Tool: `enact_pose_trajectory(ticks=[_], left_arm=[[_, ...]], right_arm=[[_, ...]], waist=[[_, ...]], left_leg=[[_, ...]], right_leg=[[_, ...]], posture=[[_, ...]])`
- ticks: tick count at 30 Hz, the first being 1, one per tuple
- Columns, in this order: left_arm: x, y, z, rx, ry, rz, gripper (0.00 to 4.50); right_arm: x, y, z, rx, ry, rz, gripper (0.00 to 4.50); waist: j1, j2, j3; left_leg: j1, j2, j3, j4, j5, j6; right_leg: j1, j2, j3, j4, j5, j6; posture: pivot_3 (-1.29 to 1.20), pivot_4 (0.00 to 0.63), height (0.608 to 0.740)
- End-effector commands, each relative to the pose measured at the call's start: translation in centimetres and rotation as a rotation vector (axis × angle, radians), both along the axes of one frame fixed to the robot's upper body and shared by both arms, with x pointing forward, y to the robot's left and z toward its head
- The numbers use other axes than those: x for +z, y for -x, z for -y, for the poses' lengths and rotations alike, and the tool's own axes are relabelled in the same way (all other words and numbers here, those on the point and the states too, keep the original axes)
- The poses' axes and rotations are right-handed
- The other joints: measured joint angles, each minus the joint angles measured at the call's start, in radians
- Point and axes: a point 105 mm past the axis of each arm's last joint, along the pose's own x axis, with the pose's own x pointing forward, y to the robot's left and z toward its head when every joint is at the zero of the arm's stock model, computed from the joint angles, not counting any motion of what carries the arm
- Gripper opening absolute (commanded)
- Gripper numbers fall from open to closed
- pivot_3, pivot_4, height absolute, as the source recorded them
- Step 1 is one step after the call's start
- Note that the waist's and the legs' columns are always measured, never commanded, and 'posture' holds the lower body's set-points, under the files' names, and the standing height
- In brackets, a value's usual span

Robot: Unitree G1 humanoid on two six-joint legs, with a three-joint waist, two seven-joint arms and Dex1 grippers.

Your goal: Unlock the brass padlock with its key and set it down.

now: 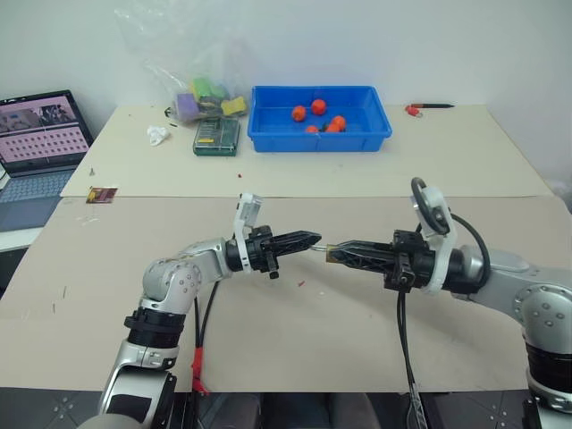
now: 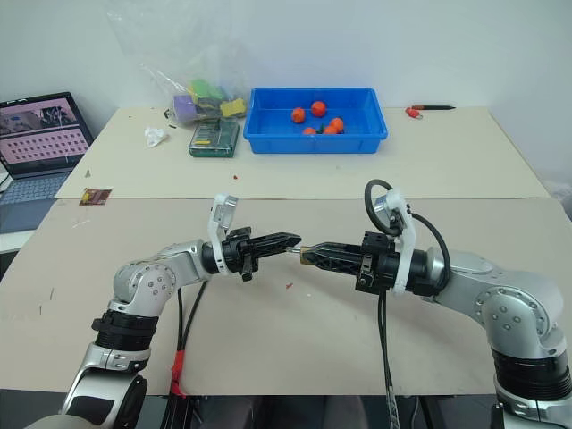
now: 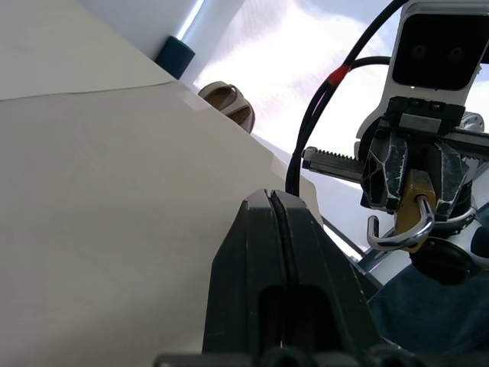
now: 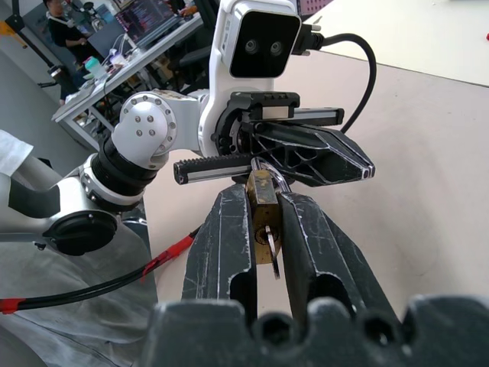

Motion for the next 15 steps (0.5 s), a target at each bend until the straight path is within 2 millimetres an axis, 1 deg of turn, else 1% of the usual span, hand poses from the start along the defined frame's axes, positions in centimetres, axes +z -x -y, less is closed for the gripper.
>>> enact_pose_trajectory(ticks=[1,4,15], left_arm=[[0.7,-0.3,0.0,0.02,0.017,0.036,0.05],[0.5,-0.2,0.2,0.018,0.011,0.038,0.05],[0.4,0.2,-0.1,0.025,0.005,0.034,0.05]], right_arm=[[0.2,-0.3,-0.1,-0.002,0.017,0.036,0.1],[0.2,-1.2,0.0,-0.019,0.032,0.049,0.1],[-0.2,-2.8,0.6,-0.021,0.057,0.065,0.1]], waist=[[0.0,0.0,0.0],[-0.001,0.0,0.0],[-0.001,0.0,0.0]], left_leg=[[0.0,0.0,0.0,0.0,0.0,0.0],[0.0,0.0,0.0,0.0,0.0,0.0],[0.0,0.0,0.0,0.0,0.0,0.0]], right_leg=[[0.0,0.0,0.0,0.0,0.0,0.0],[0.0,0.0,0.0,0.0,0.0,0.0],[0.0,0.0,0.0,0.0,0.0,0.0]], posture=[[0.0,0.15,0.74],[0.0,0.15,0.74],[0.0,0.15,0.74]])
